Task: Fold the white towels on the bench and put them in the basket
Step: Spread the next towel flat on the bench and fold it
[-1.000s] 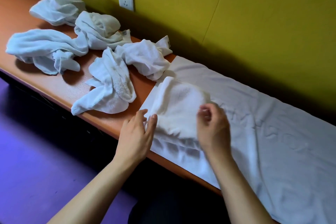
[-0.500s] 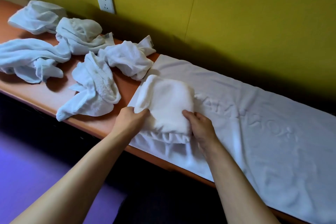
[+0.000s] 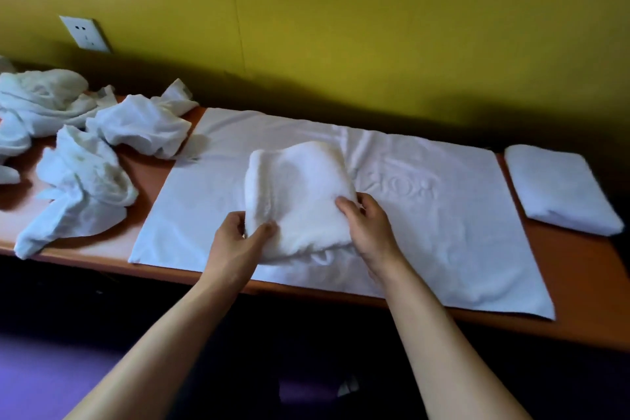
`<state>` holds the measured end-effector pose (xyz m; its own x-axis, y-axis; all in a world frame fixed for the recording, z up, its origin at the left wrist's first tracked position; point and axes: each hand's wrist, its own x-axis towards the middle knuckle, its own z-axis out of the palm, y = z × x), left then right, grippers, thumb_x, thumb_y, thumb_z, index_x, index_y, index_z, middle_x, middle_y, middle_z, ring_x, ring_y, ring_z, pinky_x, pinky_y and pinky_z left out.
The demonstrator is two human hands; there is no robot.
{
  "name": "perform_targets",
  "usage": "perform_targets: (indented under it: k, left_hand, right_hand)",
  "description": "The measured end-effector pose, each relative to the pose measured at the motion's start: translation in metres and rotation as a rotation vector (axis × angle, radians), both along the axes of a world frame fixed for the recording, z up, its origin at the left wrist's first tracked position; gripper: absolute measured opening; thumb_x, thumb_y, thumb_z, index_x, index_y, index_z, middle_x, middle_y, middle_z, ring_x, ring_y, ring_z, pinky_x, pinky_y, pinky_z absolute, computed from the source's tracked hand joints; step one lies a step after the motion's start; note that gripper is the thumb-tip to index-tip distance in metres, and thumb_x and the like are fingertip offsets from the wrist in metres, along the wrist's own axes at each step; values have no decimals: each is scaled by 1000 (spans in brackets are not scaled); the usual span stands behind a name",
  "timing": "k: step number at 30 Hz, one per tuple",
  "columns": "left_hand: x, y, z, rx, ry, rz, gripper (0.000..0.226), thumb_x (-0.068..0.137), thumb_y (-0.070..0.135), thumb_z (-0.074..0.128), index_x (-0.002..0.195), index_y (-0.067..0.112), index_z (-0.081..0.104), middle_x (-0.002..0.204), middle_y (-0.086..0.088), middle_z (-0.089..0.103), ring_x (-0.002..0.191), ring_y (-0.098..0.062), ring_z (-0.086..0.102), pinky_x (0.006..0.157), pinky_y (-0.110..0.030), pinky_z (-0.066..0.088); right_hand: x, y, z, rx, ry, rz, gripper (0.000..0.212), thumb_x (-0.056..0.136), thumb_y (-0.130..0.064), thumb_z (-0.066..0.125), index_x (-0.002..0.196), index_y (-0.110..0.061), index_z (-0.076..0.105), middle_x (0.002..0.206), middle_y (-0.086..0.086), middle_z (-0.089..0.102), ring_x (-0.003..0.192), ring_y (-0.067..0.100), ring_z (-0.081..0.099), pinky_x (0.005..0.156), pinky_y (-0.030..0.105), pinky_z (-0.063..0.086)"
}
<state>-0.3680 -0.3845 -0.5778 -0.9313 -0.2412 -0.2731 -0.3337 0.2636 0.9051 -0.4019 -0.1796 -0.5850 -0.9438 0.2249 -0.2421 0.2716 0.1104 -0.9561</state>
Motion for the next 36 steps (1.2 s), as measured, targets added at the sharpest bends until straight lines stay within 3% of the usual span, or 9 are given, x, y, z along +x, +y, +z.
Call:
perform_targets:
  k: [4, 11, 15, 20, 23, 27, 31, 33, 36]
  left_hand:
    - [9, 54, 5, -21, 41, -94, 36, 83, 38, 70, 109, 15, 61, 97, 4, 66, 88, -10, 62, 68, -24, 44]
    - [30, 162, 6, 57, -7, -309, 35, 71, 38, 53, 98, 18, 66, 89, 4, 68, 83, -15, 61, 73, -31, 46]
    - [44, 226, 1, 42, -37, -513, 22, 82, 29, 63, 104, 25, 64, 97, 6, 72, 85, -7, 69, 73, -20, 51]
    - [51, 309, -15, 29, -33, -711, 35, 78, 33, 65, 111, 23, 61, 102, 3, 73, 85, -11, 73, 87, -43, 58]
    - [53, 362, -23, 11, 3, -781, 38, 85, 31, 67, 120, 20, 59, 112, 5, 70, 91, -13, 71, 89, -41, 57]
    - [51, 419, -32, -29, 11, -807, 41, 88, 29, 69, 125, 15, 56, 120, -2, 67, 101, -20, 68, 93, -40, 55]
    - [42, 449, -41, -144, 5, -898, 77, 87, 37, 72, 149, 16, 32, 137, -9, 58, 120, -28, 59, 103, -42, 48]
    - [41, 452, -45, -386, 80, -967, 90, 91, 44, 66, 158, 14, 14, 145, -11, 49, 129, -32, 48, 110, -43, 39]
    - [45, 441, -51, -552, 261, -972, 76, 96, 52, 52, 156, 15, 25, 146, -8, 44, 127, -33, 43, 110, -42, 34]
  right_hand:
    - [30, 57, 8, 3, 0, -55, 35, 85, -39, 76, 111, -19, 64, 104, -4, 72, 94, 11, 70, 83, 32, 58]
    - [82, 174, 1, 32, 14, -248, 24, 86, -25, 76, 106, -17, 66, 105, -2, 73, 92, 10, 69, 80, 28, 57]
    - [112, 244, -11, 97, -23, -367, 32, 74, -37, 79, 99, -20, 68, 99, 0, 75, 92, 19, 71, 86, 41, 58]
    - [141, 326, -16, 211, -25, -478, 30, 77, -38, 77, 102, -24, 67, 98, -5, 73, 94, 19, 70, 83, 36, 57]
    - [151, 372, -16, 330, 0, -534, 24, 87, -28, 74, 108, -21, 64, 101, -2, 70, 92, 17, 68, 74, 23, 55]
    - [153, 418, -15, 458, 17, -586, 35, 87, -29, 74, 119, -18, 64, 106, 0, 70, 95, 20, 67, 83, 37, 56]
    - [152, 448, -23, 595, -93, -495, 48, 91, -33, 69, 133, -16, 55, 115, 3, 64, 107, 26, 62, 83, 32, 46]
    - [152, 451, -31, 809, -208, -415, 60, 90, -39, 67, 143, -19, 47, 131, 10, 57, 118, 34, 56, 92, 41, 47]
    - [150, 437, -41, 1162, -41, -372, 55, 90, -42, 64, 139, -21, 54, 138, 10, 54, 122, 35, 51, 99, 49, 42]
